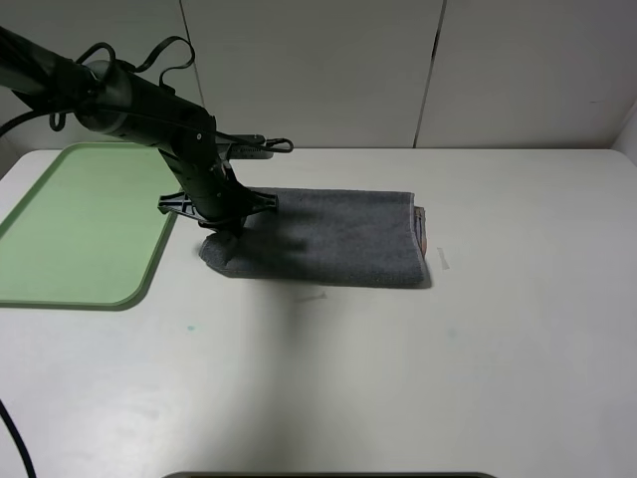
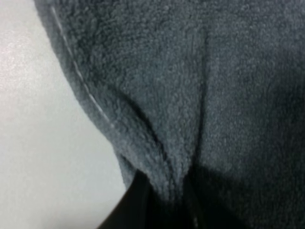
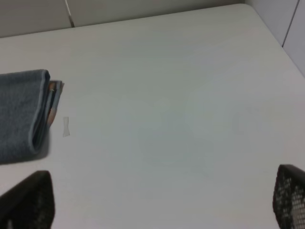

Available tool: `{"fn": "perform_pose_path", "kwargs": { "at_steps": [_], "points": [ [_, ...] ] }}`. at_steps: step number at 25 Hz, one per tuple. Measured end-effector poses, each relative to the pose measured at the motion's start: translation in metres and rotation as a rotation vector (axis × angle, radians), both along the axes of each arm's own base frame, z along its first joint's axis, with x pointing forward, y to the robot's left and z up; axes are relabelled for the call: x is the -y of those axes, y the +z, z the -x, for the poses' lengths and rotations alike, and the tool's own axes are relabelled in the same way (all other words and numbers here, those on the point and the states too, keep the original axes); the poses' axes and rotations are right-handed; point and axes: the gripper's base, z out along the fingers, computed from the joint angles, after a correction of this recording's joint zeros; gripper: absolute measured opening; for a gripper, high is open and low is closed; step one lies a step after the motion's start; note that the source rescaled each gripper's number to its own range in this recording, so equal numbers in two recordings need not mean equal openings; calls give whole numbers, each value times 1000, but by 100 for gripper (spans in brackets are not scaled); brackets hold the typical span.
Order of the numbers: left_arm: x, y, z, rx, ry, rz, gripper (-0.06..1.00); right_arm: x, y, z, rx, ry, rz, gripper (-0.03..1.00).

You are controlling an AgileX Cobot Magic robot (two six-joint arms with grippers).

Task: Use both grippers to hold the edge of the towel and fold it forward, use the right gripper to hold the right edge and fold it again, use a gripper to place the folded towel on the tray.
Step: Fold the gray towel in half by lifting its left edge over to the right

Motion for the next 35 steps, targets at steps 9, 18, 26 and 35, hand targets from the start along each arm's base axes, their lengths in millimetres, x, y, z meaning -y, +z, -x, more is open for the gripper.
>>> {"fn": "perform_pose_path", "kwargs": {
  "at_steps": [9, 18, 26, 35],
  "points": [
    [-5, 21, 8, -29, 9, -21, 10, 0, 0, 0, 0, 0, 0, 100],
    [-6, 67, 9, -24, -19, -45, 10, 0, 0, 0, 0, 0, 0, 100],
    [28, 104, 11, 14, -109, -44, 10, 0, 0, 0, 0, 0, 0, 100],
    [79, 125, 29, 65, -226, -6, 10, 0, 0, 0, 0, 0, 0, 100]
  ]
}}
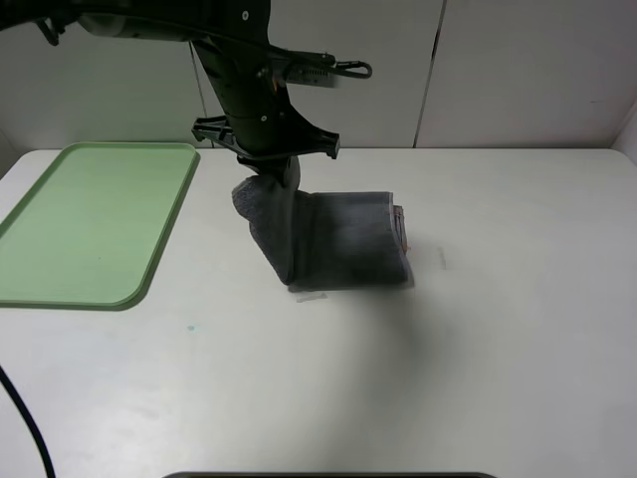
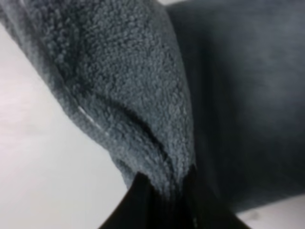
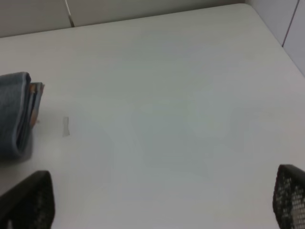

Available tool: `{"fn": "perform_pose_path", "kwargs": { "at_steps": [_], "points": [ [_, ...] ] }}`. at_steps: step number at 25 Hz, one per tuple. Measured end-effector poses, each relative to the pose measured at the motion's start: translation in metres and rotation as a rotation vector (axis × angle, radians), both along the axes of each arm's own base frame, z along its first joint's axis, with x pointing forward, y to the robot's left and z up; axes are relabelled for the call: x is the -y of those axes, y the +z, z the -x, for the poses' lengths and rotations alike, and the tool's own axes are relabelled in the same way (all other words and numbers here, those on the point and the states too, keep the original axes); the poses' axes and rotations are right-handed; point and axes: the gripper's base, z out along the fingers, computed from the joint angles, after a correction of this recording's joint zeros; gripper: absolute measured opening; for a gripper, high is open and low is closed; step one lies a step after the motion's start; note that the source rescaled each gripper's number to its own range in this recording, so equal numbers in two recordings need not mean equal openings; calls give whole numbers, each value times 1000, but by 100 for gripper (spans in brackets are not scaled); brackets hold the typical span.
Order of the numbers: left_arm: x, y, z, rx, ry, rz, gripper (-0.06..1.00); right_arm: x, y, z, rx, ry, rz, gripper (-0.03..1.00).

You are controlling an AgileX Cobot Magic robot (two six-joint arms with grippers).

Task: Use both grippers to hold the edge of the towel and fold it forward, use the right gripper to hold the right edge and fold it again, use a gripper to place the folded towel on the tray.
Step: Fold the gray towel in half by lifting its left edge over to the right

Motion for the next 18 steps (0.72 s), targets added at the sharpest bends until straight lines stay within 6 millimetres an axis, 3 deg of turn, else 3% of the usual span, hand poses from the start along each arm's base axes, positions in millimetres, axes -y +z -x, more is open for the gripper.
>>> {"fn": "perform_pose_path", "kwargs": {
  "at_steps": [10, 18],
  "points": [
    [41, -1, 25, 22, -106, 38, 10, 0, 0, 0, 0, 0, 0, 100],
    [66, -39, 15, 29, -138, 93, 9, 0, 0, 0, 0, 1, -2, 100]
  ]
}}
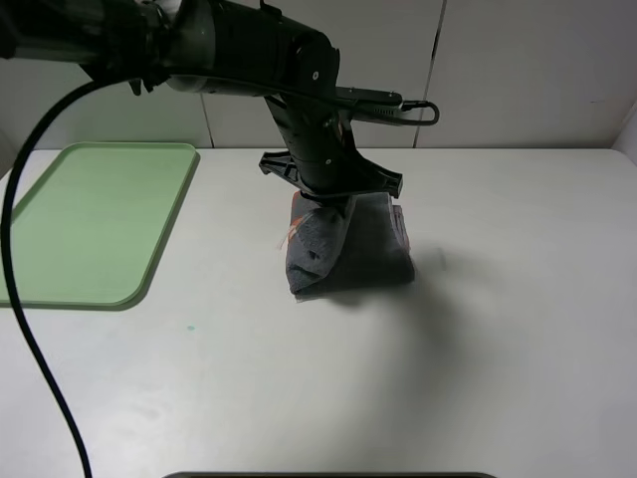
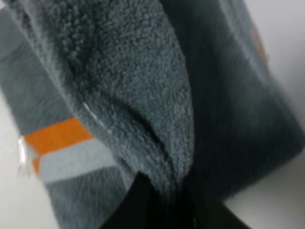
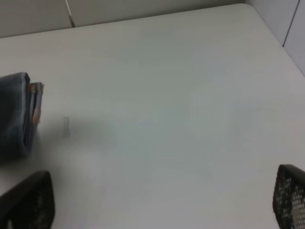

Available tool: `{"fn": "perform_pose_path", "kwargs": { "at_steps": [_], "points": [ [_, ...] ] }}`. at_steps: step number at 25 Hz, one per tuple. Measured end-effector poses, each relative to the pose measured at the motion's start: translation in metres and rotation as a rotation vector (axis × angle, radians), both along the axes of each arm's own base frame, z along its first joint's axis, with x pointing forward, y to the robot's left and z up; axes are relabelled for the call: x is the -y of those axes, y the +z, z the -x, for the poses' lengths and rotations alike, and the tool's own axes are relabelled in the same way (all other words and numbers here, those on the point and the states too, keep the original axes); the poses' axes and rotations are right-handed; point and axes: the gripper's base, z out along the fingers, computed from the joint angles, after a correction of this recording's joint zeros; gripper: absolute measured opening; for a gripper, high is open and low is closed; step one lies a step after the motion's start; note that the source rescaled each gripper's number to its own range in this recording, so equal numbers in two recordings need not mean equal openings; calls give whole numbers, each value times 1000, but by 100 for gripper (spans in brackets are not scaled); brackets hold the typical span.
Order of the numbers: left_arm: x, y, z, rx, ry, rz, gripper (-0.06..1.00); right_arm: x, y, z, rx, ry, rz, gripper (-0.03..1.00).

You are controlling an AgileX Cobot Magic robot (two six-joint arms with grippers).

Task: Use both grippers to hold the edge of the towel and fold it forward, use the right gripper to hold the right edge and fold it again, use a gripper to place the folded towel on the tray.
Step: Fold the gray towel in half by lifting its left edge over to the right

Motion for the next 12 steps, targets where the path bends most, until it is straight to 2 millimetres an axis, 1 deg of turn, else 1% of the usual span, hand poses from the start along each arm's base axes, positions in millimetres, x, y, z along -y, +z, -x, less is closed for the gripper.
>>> {"fn": "perform_pose_path", "kwargs": {
  "at_steps": [8, 12],
  "points": [
    [14, -15, -10, 91, -15, 94, 9, 0, 0, 0, 0, 1, -2, 100],
    [20, -14, -8, 113, -29, 117, 9, 0, 0, 0, 0, 1, -2, 100]
  ]
}}
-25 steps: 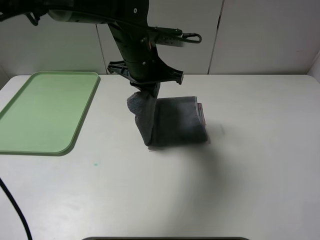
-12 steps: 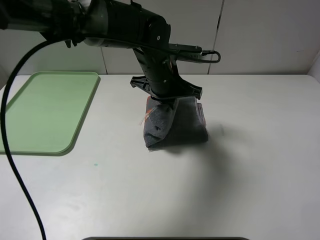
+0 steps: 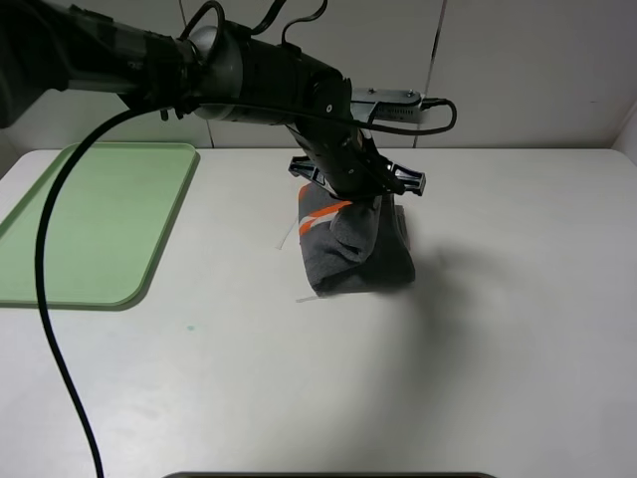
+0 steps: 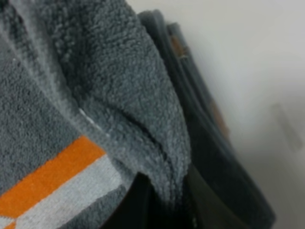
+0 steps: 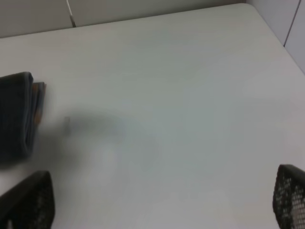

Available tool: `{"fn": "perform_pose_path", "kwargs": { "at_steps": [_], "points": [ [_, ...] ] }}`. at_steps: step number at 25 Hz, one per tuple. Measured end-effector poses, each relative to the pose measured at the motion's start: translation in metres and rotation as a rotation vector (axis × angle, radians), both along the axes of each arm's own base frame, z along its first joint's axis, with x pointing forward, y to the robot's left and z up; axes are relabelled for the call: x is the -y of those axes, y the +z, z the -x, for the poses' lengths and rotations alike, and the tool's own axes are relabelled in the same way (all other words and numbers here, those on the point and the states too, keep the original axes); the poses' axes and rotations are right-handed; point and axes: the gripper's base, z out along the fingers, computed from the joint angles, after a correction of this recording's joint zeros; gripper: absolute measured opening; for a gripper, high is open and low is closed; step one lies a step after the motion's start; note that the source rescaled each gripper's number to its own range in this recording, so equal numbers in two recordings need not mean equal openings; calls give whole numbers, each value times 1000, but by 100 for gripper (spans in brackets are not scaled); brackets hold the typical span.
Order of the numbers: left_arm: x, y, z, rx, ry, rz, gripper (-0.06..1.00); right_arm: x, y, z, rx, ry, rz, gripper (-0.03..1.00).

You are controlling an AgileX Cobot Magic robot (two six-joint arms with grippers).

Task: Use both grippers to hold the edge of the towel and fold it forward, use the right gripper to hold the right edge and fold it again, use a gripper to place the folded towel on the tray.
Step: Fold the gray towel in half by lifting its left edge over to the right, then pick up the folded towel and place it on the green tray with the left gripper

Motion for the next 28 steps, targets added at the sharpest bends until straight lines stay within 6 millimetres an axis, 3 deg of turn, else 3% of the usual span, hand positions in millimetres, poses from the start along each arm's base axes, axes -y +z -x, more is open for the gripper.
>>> {"fn": "perform_pose_path", "kwargs": {
  "at_steps": [2, 4, 8, 10, 14, 21, 28],
  "points": [
    [1, 1, 0, -1, 2, 8, 12, 0, 0, 0, 0, 0, 0, 100],
    [2, 1, 1, -16, 11, 20, 25, 0, 0, 0, 0, 0, 0, 100],
    [4, 1, 3, -16, -17, 14, 81, 0, 0, 0, 0, 0, 0, 100],
    [5, 1, 4, -14, -24, 14, 93, 0, 0, 0, 0, 0, 0, 100],
    [5, 1, 4, -13, -27, 12, 99, 0, 0, 0, 0, 0, 0, 100],
    [5, 3, 5, -17, -29, 9, 100, 0, 0, 0, 0, 0, 0, 100],
    [-12, 24, 5, -56, -2, -28, 100, 0, 0, 0, 0, 0, 0, 100]
  ]
}}
